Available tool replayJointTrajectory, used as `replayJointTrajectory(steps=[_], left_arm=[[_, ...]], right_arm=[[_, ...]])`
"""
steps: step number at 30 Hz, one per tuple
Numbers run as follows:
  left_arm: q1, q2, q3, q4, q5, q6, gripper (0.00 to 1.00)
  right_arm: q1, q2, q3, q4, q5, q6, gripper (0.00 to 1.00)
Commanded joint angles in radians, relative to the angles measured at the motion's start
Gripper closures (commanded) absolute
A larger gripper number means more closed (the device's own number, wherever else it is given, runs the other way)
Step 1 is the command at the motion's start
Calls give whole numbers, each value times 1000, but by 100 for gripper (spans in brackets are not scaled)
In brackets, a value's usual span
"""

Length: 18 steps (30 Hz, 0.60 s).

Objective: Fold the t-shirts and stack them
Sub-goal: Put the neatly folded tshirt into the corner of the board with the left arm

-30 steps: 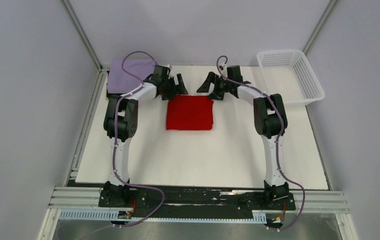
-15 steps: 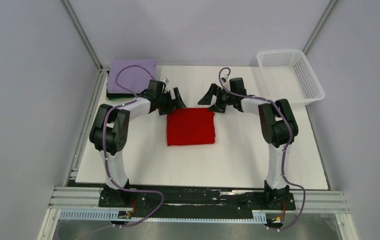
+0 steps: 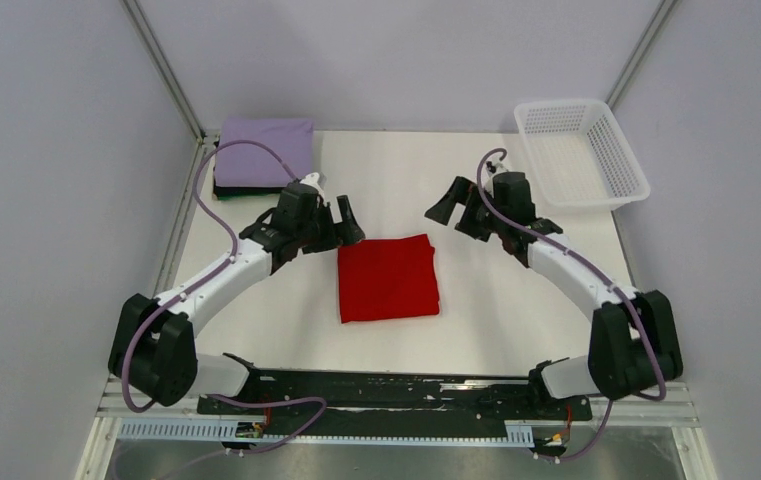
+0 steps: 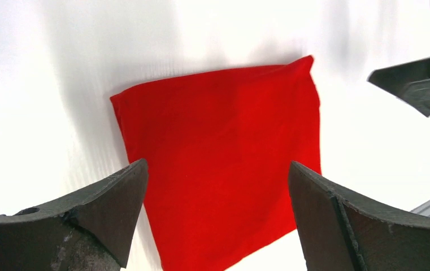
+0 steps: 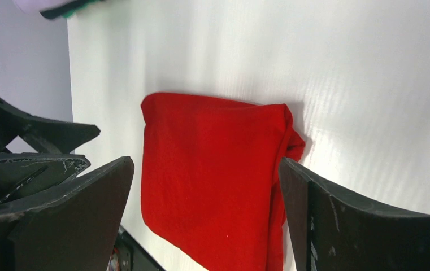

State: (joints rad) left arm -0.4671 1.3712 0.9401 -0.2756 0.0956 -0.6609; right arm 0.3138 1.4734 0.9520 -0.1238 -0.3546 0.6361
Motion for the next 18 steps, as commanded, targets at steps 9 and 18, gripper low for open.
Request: replayJointTrajectory(steps=[9, 18], left_arm=[[-66, -57, -171, -58, -29, -66, 0], [-119, 88, -148, -43, -60, -84, 6]], right_arm=[[-74, -465, -282, -158, 458, 101, 0], [-84, -542, -322, -183, 446, 49, 0]])
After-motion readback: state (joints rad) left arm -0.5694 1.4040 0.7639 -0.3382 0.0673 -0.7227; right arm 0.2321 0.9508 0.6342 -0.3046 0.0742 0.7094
